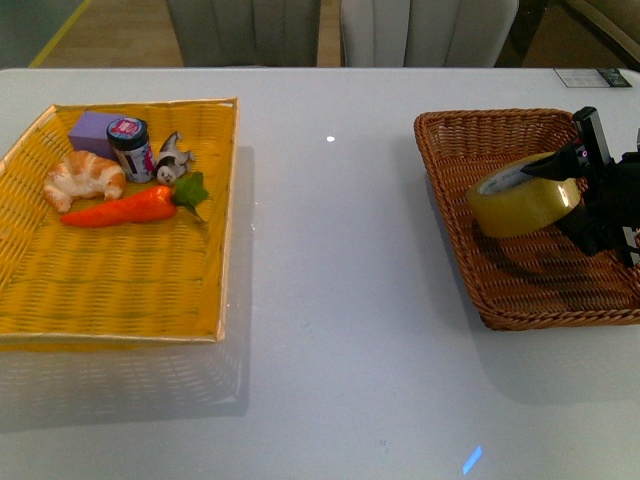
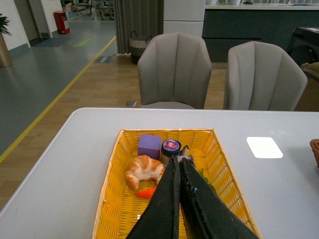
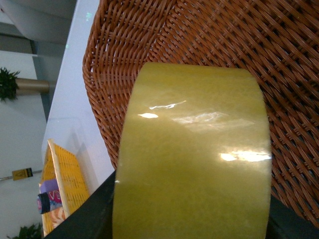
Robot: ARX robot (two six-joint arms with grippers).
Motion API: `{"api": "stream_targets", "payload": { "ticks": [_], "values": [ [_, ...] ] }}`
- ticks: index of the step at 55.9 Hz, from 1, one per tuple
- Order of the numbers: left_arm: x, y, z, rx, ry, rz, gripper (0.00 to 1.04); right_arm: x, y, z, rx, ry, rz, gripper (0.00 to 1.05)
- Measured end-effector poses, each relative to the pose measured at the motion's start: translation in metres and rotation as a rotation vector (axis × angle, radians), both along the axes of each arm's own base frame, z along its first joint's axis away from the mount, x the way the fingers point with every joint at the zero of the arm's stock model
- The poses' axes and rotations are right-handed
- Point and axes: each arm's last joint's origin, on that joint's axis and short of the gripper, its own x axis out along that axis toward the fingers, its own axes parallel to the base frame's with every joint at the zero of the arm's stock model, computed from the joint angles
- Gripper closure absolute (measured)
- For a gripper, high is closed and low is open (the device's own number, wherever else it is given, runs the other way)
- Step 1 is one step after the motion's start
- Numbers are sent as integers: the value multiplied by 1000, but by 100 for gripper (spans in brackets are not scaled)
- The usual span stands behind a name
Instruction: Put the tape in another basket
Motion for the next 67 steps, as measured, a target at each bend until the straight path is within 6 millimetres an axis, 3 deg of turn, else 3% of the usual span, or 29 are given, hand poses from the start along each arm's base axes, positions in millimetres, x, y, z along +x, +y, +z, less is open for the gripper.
{"api": "stream_targets", "payload": {
  "ticks": [9,15,23,31,45,53,62,67],
  "values": [
    [-6,0,-4,0,-11,-1,103,-20,-7,2,16,-8,-4,7],
    [-10,0,-9,0,-10,0,103,-30,-12,16,23,-45,-4,9],
    [-14,0,-7,0,-18,0,103,-46,-20,51,24,-146,-5,9],
    [-19,0,-6,0,-20,-1,103,-74,-26,86,29,-228,3,9],
    [-26,0,-6,0,-23,-1,103,-157,-25,139,-30,-334,-6,9],
    [-29,0,-6,0,-23,-1,103,-205,-11,150,-117,-349,22,9],
    [-32,0,-6,0,-24,-1,103,-227,1,156,-740,-619,-78,35],
    [-34,0,-7,0,-21,-1,103,-234,7,153,-904,-633,-37,51]
  ]
}}
